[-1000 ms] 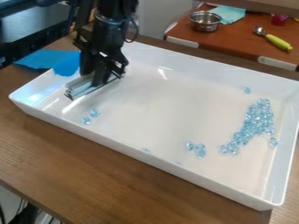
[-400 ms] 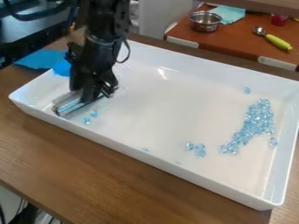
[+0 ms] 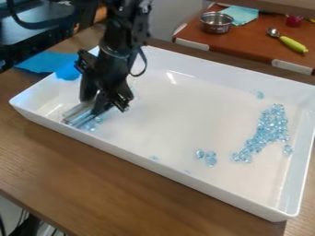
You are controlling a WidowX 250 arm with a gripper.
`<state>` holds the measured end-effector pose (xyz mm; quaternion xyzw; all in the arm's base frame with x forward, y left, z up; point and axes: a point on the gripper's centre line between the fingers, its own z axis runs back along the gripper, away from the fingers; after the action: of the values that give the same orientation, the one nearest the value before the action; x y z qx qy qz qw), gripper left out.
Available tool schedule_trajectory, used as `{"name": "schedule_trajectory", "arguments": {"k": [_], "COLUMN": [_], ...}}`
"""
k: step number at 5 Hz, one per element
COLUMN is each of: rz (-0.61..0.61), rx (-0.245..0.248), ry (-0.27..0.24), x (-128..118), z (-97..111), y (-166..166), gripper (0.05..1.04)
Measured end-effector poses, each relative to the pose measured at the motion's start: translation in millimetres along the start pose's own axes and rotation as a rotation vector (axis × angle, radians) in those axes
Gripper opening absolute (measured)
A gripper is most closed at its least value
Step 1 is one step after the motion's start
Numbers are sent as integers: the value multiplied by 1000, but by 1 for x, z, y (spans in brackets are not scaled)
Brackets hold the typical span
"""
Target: Sweep into pile
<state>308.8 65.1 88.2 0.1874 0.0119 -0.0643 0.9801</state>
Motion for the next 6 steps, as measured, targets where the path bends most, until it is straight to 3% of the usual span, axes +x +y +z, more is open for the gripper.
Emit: {"name": "schedule_trajectory", "arguments": {"k": [3,6], "rz": [28,51], "rx": [-57,-96], "ry": [45,51], "x": [1,9], "z": [22,42], "y": [-59,-112], "gripper": [351,351]}}
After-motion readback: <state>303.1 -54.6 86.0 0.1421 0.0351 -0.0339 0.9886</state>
